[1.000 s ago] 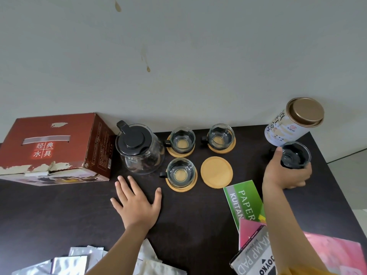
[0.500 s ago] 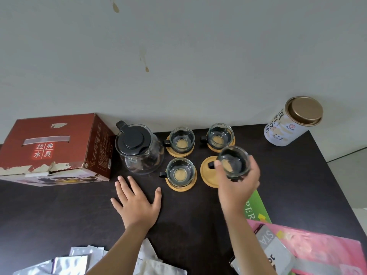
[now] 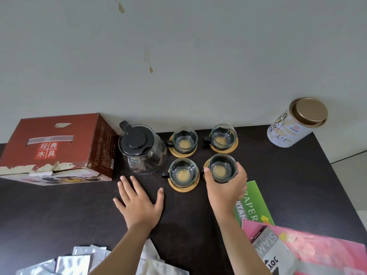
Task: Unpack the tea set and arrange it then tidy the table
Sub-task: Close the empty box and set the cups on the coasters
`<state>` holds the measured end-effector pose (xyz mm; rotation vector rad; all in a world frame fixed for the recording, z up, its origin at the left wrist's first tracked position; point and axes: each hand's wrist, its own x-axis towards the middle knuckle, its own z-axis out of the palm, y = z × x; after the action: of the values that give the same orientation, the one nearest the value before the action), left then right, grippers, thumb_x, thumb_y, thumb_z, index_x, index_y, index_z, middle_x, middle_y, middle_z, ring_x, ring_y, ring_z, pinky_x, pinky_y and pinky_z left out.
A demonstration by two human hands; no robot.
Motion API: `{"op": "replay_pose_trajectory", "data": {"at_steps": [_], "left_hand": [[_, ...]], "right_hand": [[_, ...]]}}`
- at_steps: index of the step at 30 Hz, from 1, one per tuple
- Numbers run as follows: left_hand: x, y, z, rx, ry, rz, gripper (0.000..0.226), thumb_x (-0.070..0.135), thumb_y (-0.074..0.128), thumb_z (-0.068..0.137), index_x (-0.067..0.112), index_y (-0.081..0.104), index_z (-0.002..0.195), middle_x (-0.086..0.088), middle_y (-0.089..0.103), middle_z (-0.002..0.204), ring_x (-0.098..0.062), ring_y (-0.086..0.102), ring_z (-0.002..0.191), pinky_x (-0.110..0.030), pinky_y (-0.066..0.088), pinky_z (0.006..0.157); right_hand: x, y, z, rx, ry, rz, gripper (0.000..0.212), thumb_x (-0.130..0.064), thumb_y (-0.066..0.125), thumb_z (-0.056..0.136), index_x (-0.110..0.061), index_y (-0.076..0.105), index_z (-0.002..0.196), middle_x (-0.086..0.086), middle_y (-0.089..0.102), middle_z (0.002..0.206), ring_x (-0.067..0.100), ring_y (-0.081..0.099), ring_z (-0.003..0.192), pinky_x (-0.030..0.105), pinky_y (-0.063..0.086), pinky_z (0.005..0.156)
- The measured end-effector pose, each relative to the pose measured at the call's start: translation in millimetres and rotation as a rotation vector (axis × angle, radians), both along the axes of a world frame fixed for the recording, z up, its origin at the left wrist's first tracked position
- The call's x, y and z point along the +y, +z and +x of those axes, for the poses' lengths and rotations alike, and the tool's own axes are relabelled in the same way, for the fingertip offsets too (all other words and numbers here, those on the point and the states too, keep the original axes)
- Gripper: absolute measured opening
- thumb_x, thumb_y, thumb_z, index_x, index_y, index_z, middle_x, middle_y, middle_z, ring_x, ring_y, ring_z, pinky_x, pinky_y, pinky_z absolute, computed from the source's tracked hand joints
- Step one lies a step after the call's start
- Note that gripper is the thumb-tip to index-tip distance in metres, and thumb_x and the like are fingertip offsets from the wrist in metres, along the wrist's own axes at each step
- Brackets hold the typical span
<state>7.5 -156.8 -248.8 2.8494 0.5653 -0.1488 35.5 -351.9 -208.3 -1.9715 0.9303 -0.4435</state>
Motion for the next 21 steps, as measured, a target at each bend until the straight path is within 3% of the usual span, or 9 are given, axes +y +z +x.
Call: {"op": "replay_pose_trajectory", "data": {"at_steps": [4,9,13,17,21], "left_hand": [[-0.3,-0.3,-0.8,-0.032,0.005,-0.009,0.099,0.072,0.023,0.077,0.003,0.016,0.148,-0.02,0.008,0.157,-0.034,0.004,0.145,-0.062,0.015,0.109],[0.9,1.0,-0.3,-0.028,0.011,-0.026,0.1,0.074,0.025,0.077,0.005,0.014,0.148,-0.018,0.006,0.158,-0.031,0.0,0.146,-0.06,0.011,0.111],[1.3,6.9,-3.0,-0.098,0.039,-0.149,0.088,0.055,0.056,0.083,0.006,0.023,0.147,-0.015,0.015,0.157,-0.03,0.006,0.146,-0.057,0.008,0.113],[-0.7,15.3,-13.2,-0.361,0.144,-0.345,0.067,0.022,0.064,0.085,-0.004,0.035,0.138,-0.023,0.034,0.145,-0.04,0.033,0.134,-0.058,0.028,0.109],[-33.2,37.3,-18.4,-0.546,0.109,-0.464,0.059,0.013,0.064,0.085,-0.006,0.038,0.135,-0.022,0.033,0.142,-0.036,0.034,0.133,-0.054,0.041,0.101]], "right_hand": [[1.1,0.3,-2.6,0.0,0.016,-0.004,0.095,-0.042,0.089,0.057,-0.01,0.044,0.135,0.007,0.053,0.133,0.029,0.047,0.124,0.048,0.037,0.104],[-2.8,8.3,-10.2,0.023,0.063,0.088,0.112,-0.045,0.088,0.06,-0.009,0.027,0.147,0.007,0.041,0.145,0.028,0.031,0.138,0.048,0.026,0.114],[-10.0,25.7,-18.5,-0.032,0.075,0.112,0.106,-0.047,0.082,0.065,-0.01,0.027,0.147,0.007,0.038,0.147,0.025,0.03,0.138,0.05,0.028,0.113],[-30.4,50.5,-23.0,-0.13,0.07,0.091,0.093,-0.045,0.077,0.074,-0.01,0.03,0.146,0.008,0.04,0.143,0.026,0.034,0.131,0.044,0.035,0.107],[-65.0,73.3,-22.1,-0.198,0.033,0.07,0.078,-0.039,0.072,0.081,-0.008,0.036,0.143,0.01,0.044,0.137,0.027,0.038,0.125,0.039,0.036,0.098]]}}
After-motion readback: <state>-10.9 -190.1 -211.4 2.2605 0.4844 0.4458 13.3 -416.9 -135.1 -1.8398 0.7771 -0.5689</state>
